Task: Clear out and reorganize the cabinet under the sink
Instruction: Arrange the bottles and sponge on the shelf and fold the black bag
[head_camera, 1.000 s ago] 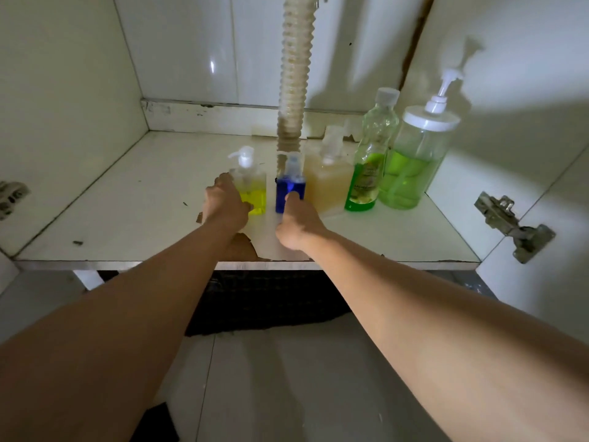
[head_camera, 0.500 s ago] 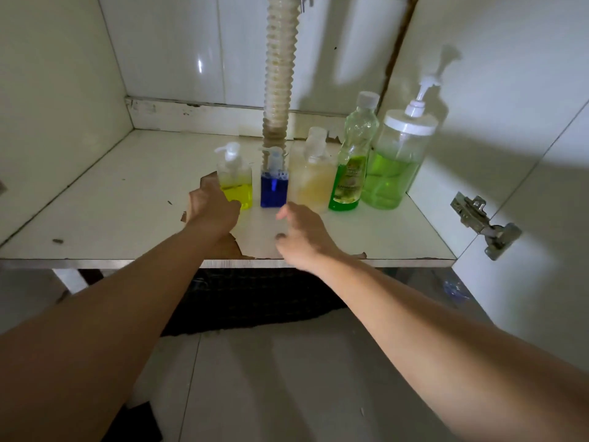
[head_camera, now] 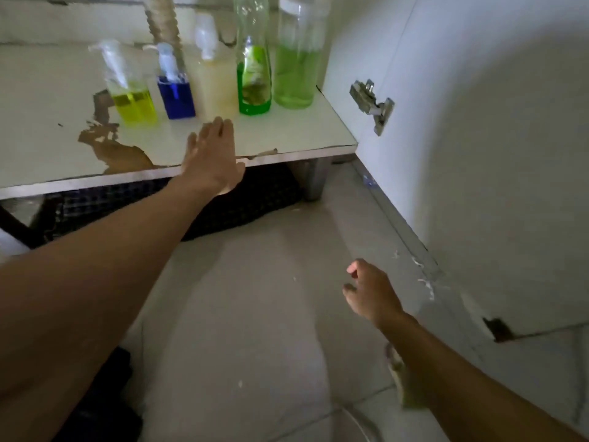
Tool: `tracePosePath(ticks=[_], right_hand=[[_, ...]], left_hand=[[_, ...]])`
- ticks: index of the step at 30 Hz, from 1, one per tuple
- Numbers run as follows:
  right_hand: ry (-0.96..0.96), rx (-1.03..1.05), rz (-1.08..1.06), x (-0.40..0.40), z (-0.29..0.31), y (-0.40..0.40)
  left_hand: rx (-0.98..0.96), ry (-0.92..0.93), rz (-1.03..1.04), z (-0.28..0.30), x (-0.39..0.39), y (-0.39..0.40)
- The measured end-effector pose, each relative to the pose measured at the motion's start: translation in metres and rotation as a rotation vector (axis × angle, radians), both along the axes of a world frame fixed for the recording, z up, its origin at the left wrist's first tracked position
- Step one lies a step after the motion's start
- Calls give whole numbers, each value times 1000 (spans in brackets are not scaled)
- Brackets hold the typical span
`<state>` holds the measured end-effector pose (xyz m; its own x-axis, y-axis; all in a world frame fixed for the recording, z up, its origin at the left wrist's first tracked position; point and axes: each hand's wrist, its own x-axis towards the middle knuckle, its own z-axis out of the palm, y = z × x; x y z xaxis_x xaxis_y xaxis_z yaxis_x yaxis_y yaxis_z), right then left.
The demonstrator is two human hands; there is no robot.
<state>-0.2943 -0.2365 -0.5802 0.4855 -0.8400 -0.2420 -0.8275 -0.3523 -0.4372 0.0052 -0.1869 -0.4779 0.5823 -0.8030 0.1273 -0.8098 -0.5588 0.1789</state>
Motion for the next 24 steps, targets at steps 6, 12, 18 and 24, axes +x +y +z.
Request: tracePosePath(ticks=[6,12,18,24], right_hand=[[353,173,-261,-84,-30,35],[318,333,-475,-119,-38,67],[261,287,-482,-118,-32,72],[43,323,-531,-88,-3,68]], left_hand=[[190,-27,40,-34,-14,-8],[221,-84,70,-41,-27,-6],[226,-119,105,-45,-32,-6],[237,-92,99,-45,-35,-6]])
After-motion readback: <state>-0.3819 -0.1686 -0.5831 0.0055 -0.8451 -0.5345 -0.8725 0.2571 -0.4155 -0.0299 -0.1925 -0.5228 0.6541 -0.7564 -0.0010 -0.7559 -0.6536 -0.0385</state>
